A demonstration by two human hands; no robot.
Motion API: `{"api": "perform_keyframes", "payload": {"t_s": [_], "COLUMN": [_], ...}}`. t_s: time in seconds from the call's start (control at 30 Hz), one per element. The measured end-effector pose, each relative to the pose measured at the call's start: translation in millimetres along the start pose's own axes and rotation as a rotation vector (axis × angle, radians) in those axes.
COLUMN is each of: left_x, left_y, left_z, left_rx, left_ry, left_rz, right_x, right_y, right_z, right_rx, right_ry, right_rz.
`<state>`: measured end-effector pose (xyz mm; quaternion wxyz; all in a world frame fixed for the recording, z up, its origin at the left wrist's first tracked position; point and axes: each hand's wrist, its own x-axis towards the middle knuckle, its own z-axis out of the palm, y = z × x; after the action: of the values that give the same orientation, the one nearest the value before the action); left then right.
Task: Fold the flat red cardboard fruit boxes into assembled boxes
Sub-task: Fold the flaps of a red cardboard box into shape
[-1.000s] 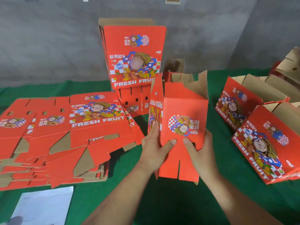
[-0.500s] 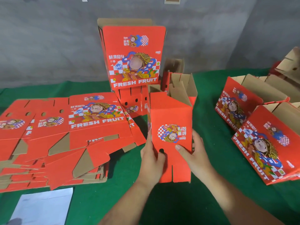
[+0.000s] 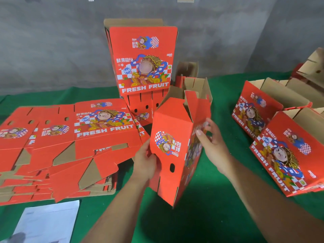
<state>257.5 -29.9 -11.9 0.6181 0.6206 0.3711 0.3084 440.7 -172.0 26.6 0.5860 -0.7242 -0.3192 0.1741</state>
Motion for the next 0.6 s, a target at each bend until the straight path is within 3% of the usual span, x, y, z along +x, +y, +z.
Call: {"api": "perform_keyframes", "payload": {"t_s": [0.2, 0.3, 0.4, 0.53, 0.6], "left_x": [11, 25, 31, 12, -4], "left_y": [-18, -27, -38, -34, -33], "left_z": [-46, -50, -54, -76, -95], "left_rx": [-0.075, 0.163, 0.335, -0.023, -0.176], "left_ry": [-0.327, -0.121, 0.186, 0.054, 0.097], "left_rz": [-0.030, -0.071, -0.290, -0.405, -0.393], "right_x": [27, 18, 0, -23, -29], "right_y": [7, 16, 29, 32, 35], "right_z": [-41, -45, -34, -21, -21], "right_rx": [0.266, 0.243, 0.157, 0.113, 0.009], "right_ry": [0.153, 0.077, 0.097, 0.181, 0.192], "right_rz": [0.143, 0.104, 0.086, 0.056, 0.048]}}
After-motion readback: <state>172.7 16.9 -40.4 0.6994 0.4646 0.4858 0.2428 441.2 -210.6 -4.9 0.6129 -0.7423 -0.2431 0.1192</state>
